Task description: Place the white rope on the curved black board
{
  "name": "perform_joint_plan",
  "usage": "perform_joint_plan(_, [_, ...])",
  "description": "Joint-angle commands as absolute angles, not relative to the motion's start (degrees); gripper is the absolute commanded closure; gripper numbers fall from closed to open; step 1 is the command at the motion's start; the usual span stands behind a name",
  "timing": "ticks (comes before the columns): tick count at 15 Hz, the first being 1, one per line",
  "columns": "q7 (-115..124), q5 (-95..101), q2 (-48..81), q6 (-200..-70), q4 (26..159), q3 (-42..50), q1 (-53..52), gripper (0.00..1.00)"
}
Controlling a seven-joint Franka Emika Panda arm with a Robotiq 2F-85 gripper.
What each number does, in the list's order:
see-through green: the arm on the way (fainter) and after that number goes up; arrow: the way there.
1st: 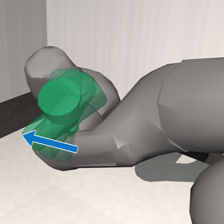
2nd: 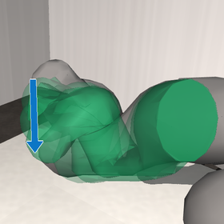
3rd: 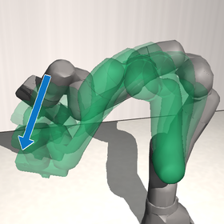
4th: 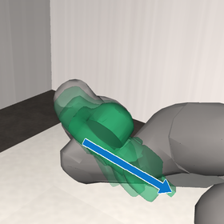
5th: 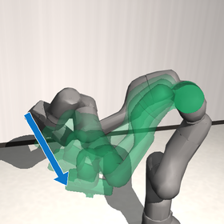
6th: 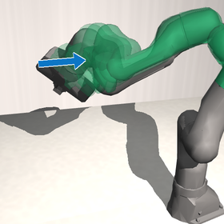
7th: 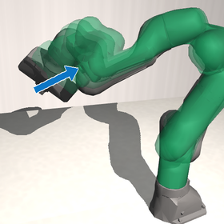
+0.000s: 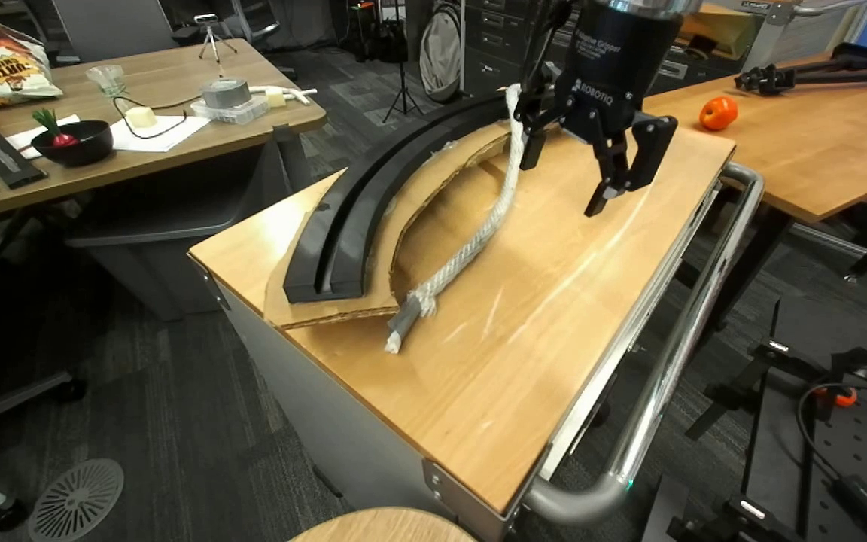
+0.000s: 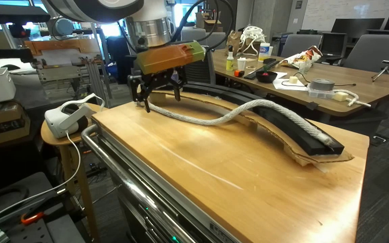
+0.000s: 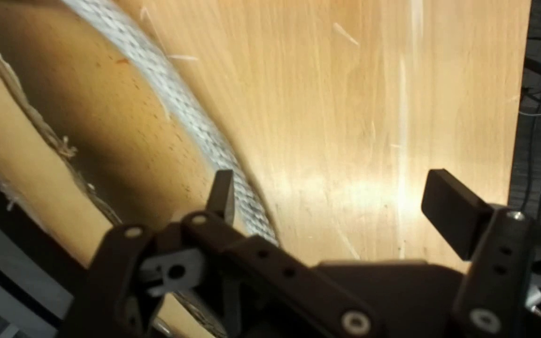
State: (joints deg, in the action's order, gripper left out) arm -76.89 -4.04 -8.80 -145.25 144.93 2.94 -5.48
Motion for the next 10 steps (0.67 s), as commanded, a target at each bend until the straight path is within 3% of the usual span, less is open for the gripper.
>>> perform_joint_plan(1, [-76.81,-4.35,-8.74,-145.18,145.05,2.41,-5.39,0.00])
perform_joint_plan(10, [-85.46,1.20,-5.86,-145.76,143.39,2.13,-5.99,0.00])
